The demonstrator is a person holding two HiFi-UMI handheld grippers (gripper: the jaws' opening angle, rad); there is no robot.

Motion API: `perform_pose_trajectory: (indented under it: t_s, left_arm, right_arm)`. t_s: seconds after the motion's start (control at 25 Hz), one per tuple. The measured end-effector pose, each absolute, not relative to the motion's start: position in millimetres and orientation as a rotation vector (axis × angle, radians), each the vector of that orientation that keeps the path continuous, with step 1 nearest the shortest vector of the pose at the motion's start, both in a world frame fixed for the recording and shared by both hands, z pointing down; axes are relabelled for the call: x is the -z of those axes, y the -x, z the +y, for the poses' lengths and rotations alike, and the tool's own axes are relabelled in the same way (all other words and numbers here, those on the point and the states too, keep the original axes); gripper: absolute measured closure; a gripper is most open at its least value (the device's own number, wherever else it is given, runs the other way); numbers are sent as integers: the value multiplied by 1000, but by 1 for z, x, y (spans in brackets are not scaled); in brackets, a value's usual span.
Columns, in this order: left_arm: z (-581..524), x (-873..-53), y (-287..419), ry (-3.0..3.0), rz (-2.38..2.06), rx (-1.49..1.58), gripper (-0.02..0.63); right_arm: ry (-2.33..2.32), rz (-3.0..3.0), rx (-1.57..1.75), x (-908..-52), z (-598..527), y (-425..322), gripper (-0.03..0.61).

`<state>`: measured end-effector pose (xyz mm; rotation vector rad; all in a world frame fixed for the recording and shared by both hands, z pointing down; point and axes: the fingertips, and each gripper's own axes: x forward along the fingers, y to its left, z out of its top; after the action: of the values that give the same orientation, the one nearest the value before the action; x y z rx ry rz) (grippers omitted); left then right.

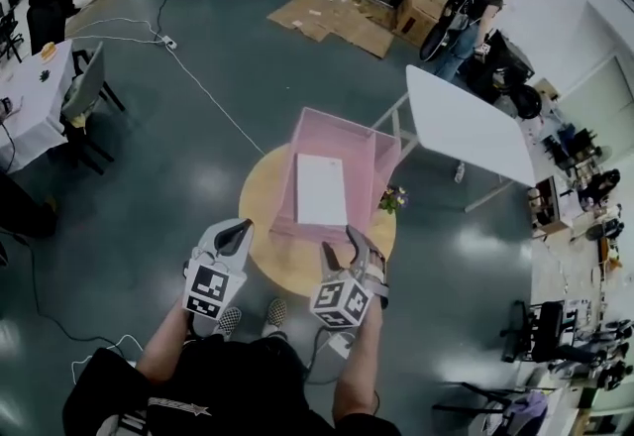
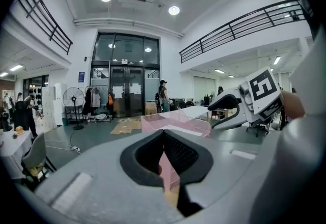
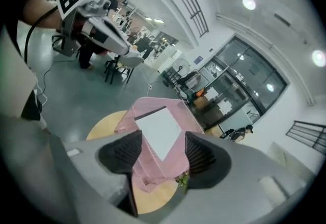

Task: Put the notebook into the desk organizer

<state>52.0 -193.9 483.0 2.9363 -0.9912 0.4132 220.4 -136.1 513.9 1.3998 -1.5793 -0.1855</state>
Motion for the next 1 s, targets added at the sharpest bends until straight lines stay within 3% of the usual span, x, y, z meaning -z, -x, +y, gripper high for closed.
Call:
perform_pose_trajectory:
  t_s: [0.52,0.68,0.76,1.0]
  left_arm:
    - [-137,-464,-65,-3111,-663,-335,603]
    - [-114,-459,-74,-3157,-532,-309,603]
    - [-102,-460,-76,-3172,-472,-303,603]
    - [-72,-467,-83,-3195,-323,-322,603]
  right_arm:
    - [-2148,-1647,66,-460,-32,-204,330]
    - [-2363,-1584,16,-459,3,-196,395]
    - [-2466,-1554,-25,-463,19,-191,459]
    - [-2589,-1505,-96,-476,54,-177,531]
